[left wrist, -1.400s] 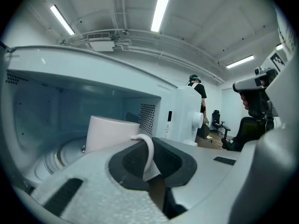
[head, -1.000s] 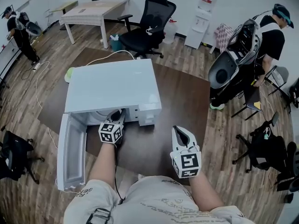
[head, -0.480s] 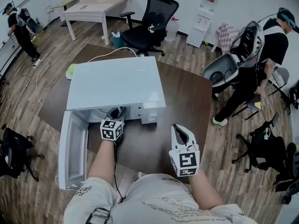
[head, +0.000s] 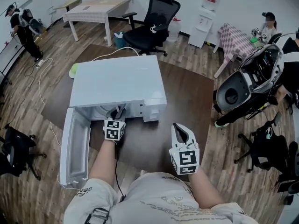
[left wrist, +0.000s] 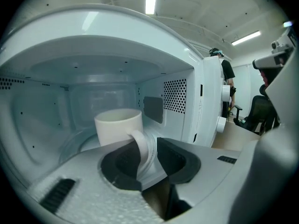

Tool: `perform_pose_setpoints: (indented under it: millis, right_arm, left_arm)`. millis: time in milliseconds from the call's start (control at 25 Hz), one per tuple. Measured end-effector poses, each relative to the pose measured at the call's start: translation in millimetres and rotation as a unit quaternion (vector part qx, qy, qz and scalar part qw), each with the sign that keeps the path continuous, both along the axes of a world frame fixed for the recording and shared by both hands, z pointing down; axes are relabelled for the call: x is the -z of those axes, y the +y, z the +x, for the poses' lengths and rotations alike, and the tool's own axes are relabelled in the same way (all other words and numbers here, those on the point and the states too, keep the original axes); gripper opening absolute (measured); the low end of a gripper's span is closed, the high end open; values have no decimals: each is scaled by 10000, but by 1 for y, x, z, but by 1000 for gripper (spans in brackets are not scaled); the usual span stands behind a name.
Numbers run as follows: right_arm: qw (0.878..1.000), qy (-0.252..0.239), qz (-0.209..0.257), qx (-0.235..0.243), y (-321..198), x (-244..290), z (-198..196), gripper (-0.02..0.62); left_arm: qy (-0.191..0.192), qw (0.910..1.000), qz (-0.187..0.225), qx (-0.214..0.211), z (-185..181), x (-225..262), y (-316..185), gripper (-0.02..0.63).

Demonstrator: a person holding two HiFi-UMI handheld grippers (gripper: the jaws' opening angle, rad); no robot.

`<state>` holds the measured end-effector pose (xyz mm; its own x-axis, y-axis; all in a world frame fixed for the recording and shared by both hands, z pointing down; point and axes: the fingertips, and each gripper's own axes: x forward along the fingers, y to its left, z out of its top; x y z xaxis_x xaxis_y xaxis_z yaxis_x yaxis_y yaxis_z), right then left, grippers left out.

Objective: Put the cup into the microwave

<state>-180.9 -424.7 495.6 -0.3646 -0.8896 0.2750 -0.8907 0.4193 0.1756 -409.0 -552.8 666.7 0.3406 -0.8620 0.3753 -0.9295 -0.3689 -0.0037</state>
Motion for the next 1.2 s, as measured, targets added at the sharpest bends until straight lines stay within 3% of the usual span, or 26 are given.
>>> perform_pose_setpoints:
  millis: [160,360,840,1040,1200]
  right_arm:
    - [10000,-12,2,1,4,1,3,12]
    - [10000,23,-39,-29,9,-2,6,12]
    - [9999,-54,-25,86,8,-2,-6,12]
    - [9994,-250,8,225,6,-3,-18,12]
    - [9982,-520,32,312,5,0,-24,12]
  left_arm:
    - [-135,9994,-75,302,-10,-5,6,101]
    - [755,9962,-149,402,-18,-11,13,106]
    - [582,9955,-31,750,-34,7,36,117]
    - [703,9947,165,734,-25,41,59,34]
    - [707,9941,-30,822,-13,59,75,14]
